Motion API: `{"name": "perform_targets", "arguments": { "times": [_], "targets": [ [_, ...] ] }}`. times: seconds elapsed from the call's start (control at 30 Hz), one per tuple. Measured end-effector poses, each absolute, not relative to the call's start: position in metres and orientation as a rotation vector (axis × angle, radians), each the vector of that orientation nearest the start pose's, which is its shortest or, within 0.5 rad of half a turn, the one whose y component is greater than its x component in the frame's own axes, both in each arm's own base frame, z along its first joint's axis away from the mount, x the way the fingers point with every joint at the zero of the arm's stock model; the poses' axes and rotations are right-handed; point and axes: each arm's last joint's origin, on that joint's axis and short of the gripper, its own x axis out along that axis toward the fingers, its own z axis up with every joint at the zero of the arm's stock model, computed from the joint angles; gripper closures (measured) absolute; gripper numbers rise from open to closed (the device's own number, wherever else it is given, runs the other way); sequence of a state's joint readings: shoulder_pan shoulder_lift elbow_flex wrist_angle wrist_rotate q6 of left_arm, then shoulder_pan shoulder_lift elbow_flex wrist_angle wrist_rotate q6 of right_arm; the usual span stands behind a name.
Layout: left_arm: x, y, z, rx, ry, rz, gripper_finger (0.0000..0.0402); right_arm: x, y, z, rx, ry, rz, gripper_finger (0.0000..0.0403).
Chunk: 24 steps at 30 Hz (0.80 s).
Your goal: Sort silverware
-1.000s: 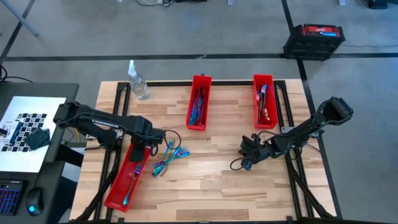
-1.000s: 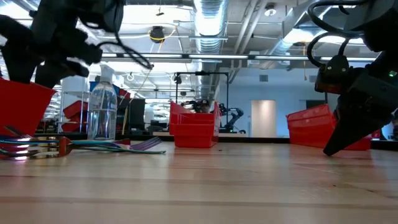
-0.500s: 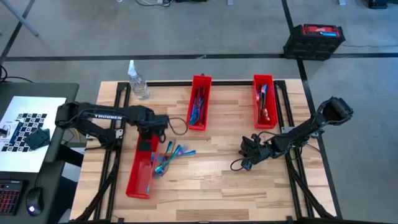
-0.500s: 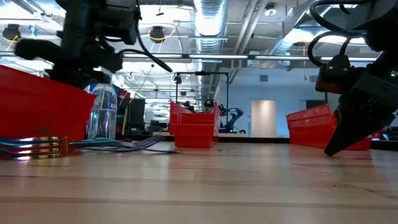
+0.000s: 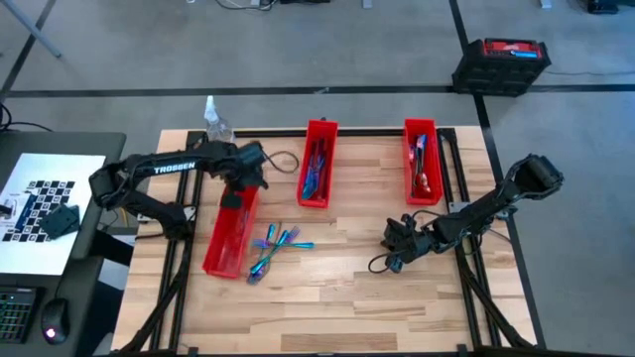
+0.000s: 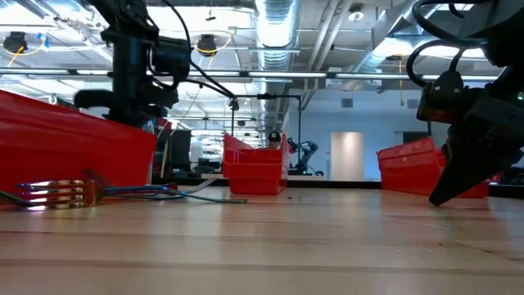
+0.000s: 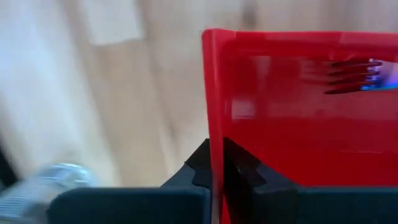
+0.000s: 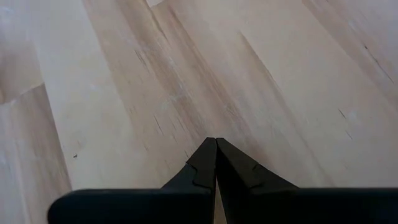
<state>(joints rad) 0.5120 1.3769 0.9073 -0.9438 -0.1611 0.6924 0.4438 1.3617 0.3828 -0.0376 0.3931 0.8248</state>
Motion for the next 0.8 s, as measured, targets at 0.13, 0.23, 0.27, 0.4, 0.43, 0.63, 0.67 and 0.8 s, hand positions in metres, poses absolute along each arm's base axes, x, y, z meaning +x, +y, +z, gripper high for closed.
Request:
{"name": "perform_targets", "arguments": {
  "times": [0.13, 0.23, 0.27, 0.4, 0.43, 0.63, 0.67, 0.8],
  "targets": [
    [0.195, 0.143, 0.213, 0.369, 1.452, 0.128, 0.0401, 0.187, 0.076, 0.112, 0.365, 0.866, -0.335, 0.0403],
    [0.187, 0.161, 0.215, 0.389, 1.448, 0.209, 0.0401, 0.187, 0.077, 0.112, 0.368, 0.865, -0.336, 0.0403],
    [0.185, 0.166, 0.215, 0.387, 1.446, 0.229, 0.0401, 0.187, 0.077, 0.112, 0.368, 0.864, -0.335, 0.0403],
    [0.176, 0.176, 0.215, 0.362, 1.457, 0.282, 0.04, 0.187, 0.077, 0.112, 0.389, 0.859, -0.343, 0.0403],
    [0.175, 0.177, 0.216, 0.362, 1.463, 0.29, 0.0397, 0.187, 0.077, 0.112, 0.391, 0.858, -0.344, 0.0403],
    [0.178, 0.175, 0.216, 0.408, 1.475, 0.291, 0.0359, 0.187, 0.077, 0.112, 0.392, 0.858, -0.344, 0.0403],
    [0.179, 0.175, 0.216, 0.412, 1.475, 0.29, 0.035, 0.187, 0.077, 0.112, 0.392, 0.858, -0.343, 0.0403],
    [0.179, 0.174, 0.216, 0.415, 1.494, 0.323, 0.0305, 0.187, 0.077, 0.112, 0.388, 0.858, -0.341, 0.0403]
  ]
}}
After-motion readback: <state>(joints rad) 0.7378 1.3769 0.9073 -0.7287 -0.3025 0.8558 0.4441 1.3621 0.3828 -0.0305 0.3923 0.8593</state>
